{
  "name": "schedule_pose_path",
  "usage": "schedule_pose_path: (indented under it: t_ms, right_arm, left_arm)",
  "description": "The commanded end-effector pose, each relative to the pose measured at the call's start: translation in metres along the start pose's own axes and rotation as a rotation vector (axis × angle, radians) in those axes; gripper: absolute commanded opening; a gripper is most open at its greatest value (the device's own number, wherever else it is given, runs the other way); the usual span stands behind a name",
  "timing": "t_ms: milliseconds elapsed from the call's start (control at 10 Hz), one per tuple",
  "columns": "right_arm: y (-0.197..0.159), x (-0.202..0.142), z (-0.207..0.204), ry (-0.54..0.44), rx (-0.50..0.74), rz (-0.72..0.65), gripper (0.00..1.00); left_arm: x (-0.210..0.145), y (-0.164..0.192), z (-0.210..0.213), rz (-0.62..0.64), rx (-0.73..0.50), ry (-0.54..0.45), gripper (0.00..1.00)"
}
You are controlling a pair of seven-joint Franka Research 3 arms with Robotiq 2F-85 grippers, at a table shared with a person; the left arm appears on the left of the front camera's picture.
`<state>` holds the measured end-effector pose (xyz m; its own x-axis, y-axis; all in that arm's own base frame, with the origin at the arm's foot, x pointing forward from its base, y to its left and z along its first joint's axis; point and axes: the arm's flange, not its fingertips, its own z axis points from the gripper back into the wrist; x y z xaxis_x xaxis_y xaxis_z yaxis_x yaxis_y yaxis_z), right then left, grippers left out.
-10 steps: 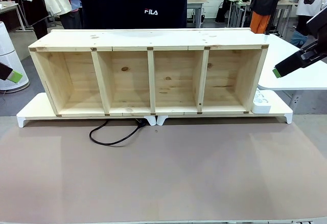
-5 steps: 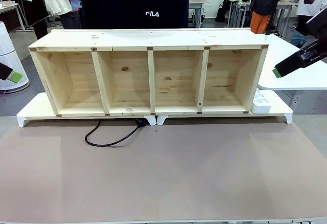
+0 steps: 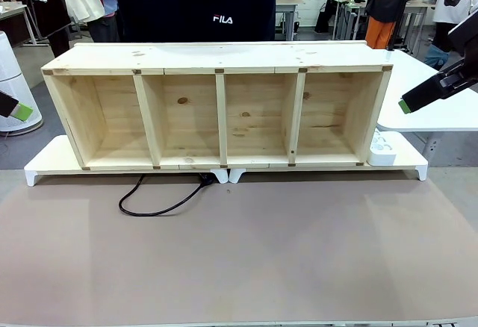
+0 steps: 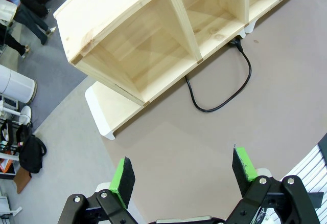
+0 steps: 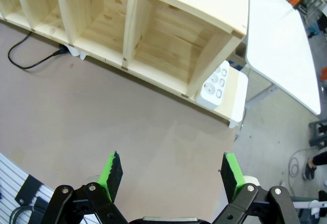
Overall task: Perform cable management.
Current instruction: When the cord part of the Power Cable appears at the lower middle area of the table and stops, grasp the cord part of the Power Cable.
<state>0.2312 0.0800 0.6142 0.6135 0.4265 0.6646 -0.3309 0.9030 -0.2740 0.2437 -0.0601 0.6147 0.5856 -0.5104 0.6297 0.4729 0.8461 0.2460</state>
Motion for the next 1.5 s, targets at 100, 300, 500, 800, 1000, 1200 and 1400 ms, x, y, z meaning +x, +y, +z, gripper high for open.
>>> schedule_pose_path:
  t_ms: [100, 300, 500, 800, 1000, 1200, 1400]
  right_arm:
    - [-0.0002, 0.0001, 0.0004, -0.001, -0.002, 0.000, 1.00]
    - [-0.0002, 0.0001, 0.0004, -0.001, -0.002, 0.000, 1.00]
    - [-0.0002, 0.0001, 0.0004, -0.001, -0.002, 0.000, 1.00]
    - [-0.0002, 0.0001, 0.0004, -0.001, -0.002, 0.000, 1.00]
    - [-0.0002, 0.0001, 0.0004, -0.001, -0.002, 0.000, 1.00]
    - [-0.0002, 0.0001, 0.0004, -0.001, -0.002, 0.000, 1.00]
    - [-0.0002, 0.0001, 0.0004, -0.001, -0.002, 0.000, 1.00]
  left_arm:
    - [0.0009, -0.0005, 0.0007, 0.008, 0.003, -0.005, 1.00]
    - [0.0009, -0.0005, 0.0007, 0.008, 0.003, -0.005, 1.00]
    - [0.0009, -0.0005, 0.0007, 0.008, 0.003, -0.005, 1.00]
    - [0.0009, -0.0005, 0.0007, 0.008, 0.003, -0.005, 1.00]
    - [0.0009, -0.0005, 0.0007, 0.008, 0.003, -0.005, 1.00]
    - [0.0009, -0.0005, 0.0007, 0.008, 0.003, -0.005, 1.00]
    - [0.0009, -0.0005, 0.0007, 0.008, 0.003, -0.005, 1.00]
